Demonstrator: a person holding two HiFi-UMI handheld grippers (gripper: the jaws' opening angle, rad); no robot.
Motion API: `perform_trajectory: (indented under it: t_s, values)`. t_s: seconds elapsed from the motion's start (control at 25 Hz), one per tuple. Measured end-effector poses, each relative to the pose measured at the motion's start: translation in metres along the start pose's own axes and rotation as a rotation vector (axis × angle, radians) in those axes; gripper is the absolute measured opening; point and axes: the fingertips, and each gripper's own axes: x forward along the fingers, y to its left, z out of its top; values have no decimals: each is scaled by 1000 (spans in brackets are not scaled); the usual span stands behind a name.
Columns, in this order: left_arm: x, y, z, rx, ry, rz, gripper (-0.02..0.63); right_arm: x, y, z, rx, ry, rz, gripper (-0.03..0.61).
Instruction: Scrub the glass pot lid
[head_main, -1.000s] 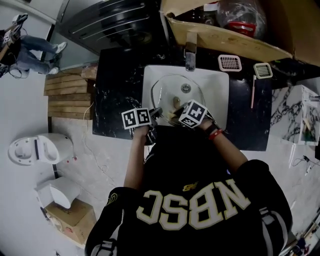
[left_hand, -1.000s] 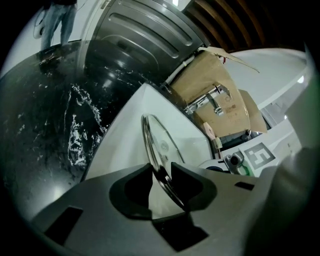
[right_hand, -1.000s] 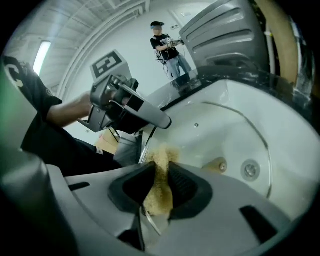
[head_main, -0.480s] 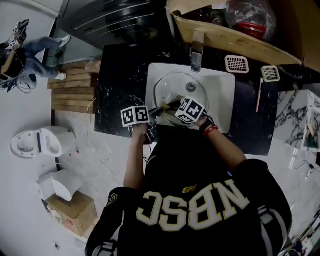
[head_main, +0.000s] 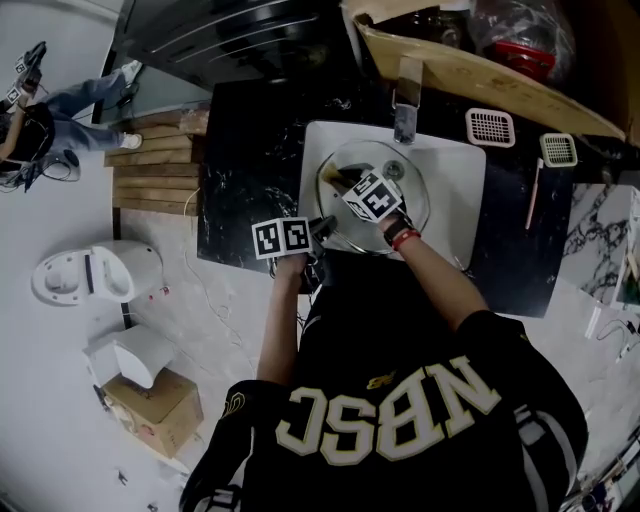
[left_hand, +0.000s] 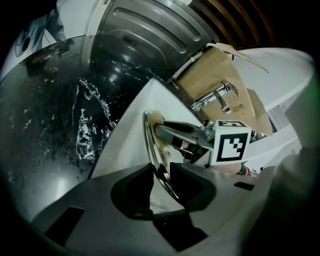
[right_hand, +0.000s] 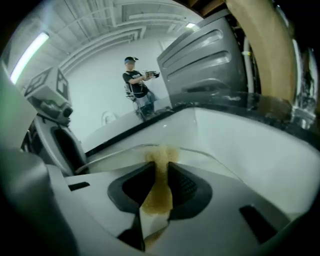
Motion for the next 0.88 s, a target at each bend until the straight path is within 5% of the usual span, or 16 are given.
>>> perform_trajectory:
  t_s: [0.32,0.88]
  values:
    - [0,0,-7,14,-18,31,126,10,-56,-24,136,-2,-173,94]
    - [-1,-1,-8,53,-42,36,132,-20,-113,-67,8,178,-342,86]
